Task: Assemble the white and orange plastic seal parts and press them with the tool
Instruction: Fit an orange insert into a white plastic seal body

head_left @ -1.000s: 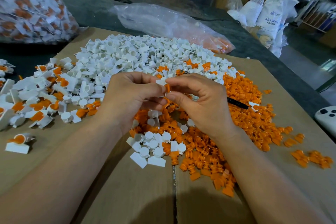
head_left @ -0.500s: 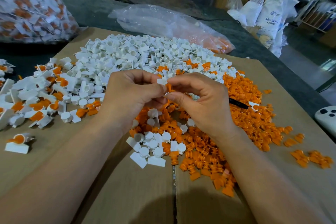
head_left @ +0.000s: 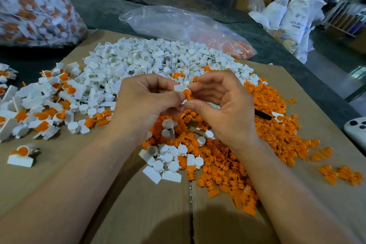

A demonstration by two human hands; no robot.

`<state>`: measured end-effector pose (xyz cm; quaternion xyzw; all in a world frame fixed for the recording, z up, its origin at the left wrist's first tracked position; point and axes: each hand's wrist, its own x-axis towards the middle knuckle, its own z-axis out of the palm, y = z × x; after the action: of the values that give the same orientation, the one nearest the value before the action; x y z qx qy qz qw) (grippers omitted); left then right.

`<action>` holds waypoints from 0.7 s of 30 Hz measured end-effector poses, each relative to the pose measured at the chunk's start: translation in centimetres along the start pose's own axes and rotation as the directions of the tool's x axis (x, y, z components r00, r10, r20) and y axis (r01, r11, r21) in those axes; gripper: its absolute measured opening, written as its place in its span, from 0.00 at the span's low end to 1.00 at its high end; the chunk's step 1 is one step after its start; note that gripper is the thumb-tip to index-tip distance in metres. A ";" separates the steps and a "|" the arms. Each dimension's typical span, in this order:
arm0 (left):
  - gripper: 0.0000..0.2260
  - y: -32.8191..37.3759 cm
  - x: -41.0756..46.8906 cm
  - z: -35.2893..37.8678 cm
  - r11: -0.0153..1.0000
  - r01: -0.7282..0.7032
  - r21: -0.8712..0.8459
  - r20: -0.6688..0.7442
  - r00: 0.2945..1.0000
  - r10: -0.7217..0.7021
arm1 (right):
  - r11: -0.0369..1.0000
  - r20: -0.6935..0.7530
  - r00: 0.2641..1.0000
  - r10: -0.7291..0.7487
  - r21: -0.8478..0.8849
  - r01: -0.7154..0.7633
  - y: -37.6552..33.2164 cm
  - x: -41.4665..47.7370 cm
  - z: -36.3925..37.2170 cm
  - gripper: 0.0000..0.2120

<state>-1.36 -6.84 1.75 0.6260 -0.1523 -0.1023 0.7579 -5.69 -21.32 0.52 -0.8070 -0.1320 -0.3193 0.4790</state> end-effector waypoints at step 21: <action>0.07 0.0 0.3 -0.1 0.997 0.080 -0.008 0.026 0.996 -0.080 | 0.988 0.043 0.994 -0.098 -0.116 0.102 0.1 0.0 -0.1 0.18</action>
<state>-1.06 -6.85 1.75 0.6267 -0.1361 -0.1413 0.7542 -5.66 -21.43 0.51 -0.8320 -0.1622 -0.3352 0.4113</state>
